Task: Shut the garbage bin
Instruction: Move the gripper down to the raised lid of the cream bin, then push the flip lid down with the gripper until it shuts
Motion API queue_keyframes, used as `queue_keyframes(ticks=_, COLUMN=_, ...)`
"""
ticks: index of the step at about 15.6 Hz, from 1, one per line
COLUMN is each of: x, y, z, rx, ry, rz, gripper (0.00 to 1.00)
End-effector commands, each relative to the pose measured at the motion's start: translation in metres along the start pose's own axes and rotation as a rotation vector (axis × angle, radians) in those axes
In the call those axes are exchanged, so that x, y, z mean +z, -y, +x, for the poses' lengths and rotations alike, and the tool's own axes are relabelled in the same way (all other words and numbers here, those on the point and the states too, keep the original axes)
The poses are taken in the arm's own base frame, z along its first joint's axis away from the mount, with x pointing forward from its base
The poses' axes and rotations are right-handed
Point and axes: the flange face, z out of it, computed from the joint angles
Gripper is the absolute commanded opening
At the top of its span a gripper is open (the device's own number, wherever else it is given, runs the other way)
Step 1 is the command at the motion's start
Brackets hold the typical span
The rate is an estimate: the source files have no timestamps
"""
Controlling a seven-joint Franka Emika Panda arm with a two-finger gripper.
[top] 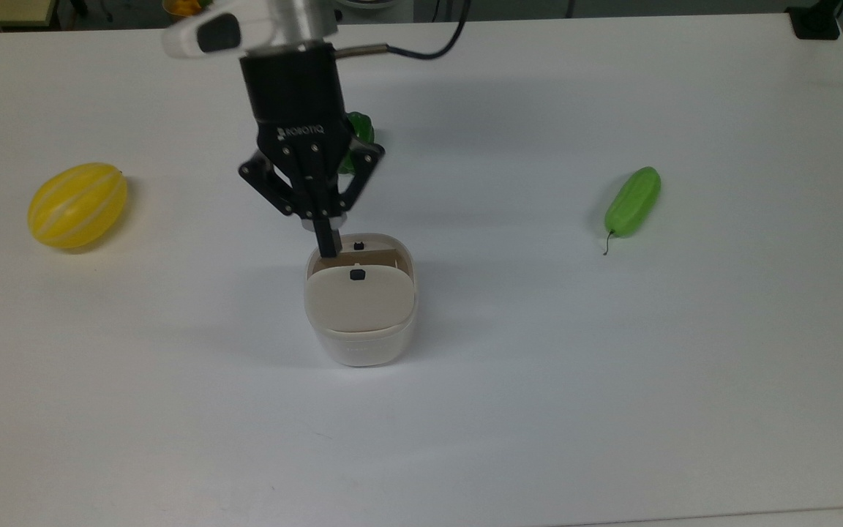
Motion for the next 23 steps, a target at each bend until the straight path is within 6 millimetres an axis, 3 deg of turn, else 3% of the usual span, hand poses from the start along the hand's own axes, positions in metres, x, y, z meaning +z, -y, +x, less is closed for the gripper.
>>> queue_keyframes(ticks=1, x=0.015, y=0.004, z=-0.002, rx=-0.040, ry=-0.004, rz=-0.015, gripper=0.00)
queue_keyframes(ticks=7, x=0.039, y=0.000, z=-0.014, rx=-0.055, ry=0.034, rz=-0.034, gripper=0.00)
queue_keyframes(ticks=23, x=0.039, y=-0.008, z=-0.048, rx=-0.077, ry=0.394, rz=-0.012, gripper=0.00)
